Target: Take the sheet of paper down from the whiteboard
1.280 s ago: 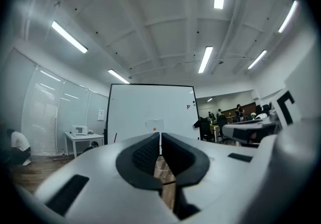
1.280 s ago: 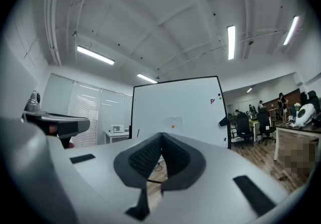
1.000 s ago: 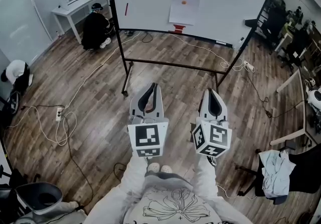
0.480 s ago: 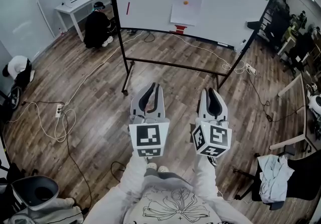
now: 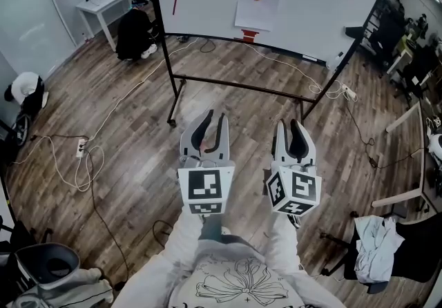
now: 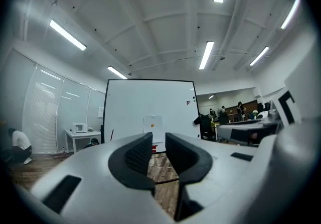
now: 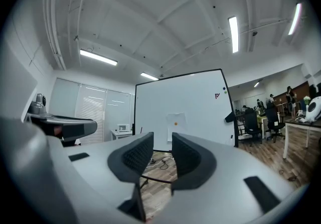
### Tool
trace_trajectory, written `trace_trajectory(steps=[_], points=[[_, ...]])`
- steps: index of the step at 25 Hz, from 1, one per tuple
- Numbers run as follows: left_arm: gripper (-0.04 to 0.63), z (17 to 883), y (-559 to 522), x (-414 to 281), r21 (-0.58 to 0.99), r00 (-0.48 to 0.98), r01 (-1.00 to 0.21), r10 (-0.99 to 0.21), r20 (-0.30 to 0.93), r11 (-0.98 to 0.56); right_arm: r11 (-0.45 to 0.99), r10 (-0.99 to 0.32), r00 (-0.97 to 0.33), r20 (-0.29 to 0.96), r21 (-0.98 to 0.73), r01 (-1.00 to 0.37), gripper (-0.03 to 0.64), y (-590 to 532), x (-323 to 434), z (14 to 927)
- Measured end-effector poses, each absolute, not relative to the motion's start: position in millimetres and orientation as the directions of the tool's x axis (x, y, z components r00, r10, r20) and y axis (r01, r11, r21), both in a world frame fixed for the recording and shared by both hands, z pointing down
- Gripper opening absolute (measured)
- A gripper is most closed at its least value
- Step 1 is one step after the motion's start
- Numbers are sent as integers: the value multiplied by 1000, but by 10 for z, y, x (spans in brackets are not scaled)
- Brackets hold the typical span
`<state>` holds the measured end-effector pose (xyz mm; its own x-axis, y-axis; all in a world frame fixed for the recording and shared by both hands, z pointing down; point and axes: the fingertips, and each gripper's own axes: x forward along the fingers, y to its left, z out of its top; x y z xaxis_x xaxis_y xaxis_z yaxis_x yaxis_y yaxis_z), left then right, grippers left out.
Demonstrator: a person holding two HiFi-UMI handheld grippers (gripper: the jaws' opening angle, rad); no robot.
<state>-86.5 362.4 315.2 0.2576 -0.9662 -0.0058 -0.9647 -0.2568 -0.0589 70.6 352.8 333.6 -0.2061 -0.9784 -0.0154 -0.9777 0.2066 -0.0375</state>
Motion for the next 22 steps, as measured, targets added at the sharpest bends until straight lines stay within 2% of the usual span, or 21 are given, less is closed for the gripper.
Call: trace_trajectory(steps=[22], points=[[91,3143,887,-1054,-60,328,-943,-945,-9,-327,138,-990,-138,-19,-27,-990,100,899,486,3302]])
